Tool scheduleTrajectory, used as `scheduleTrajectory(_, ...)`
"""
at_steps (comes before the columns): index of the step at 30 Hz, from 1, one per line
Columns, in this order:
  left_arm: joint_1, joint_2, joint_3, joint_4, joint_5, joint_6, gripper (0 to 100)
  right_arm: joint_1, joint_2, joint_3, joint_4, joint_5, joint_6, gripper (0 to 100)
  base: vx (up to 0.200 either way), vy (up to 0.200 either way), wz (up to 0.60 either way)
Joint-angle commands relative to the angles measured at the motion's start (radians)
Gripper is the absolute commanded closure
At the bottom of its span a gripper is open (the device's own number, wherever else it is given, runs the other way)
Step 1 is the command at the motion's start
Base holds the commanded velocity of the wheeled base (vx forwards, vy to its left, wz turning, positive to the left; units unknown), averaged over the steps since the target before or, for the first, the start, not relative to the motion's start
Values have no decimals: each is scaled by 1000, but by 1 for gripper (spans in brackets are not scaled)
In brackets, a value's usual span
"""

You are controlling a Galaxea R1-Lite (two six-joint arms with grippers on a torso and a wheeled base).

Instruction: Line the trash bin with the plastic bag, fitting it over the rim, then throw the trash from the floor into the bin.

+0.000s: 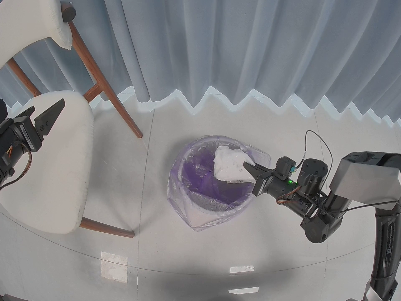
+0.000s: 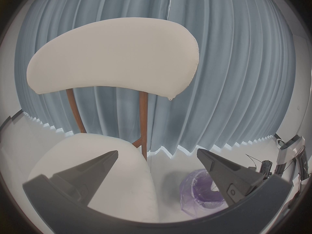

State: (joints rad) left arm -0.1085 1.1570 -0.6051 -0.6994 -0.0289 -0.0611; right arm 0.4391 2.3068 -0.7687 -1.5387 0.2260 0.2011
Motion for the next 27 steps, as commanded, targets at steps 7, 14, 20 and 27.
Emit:
scheduleTrajectory(7,0,1,8,0,0,0,0,0,143,-135,23,-30,1,100,0,0,0)
scheduleTrajectory(14,3,1,16,0,0,0,0,13,169,-161,22,-33,1,100,0,0,0)
scheduleTrajectory(20,3,1,19,0,0,0,0,15,186,-181,23,-34,1,0,0,0,0)
scheduleTrajectory(27,3,-17,24,-26,-28,-3,0,13,152,-182,17,-34,4,0,0,0,0)
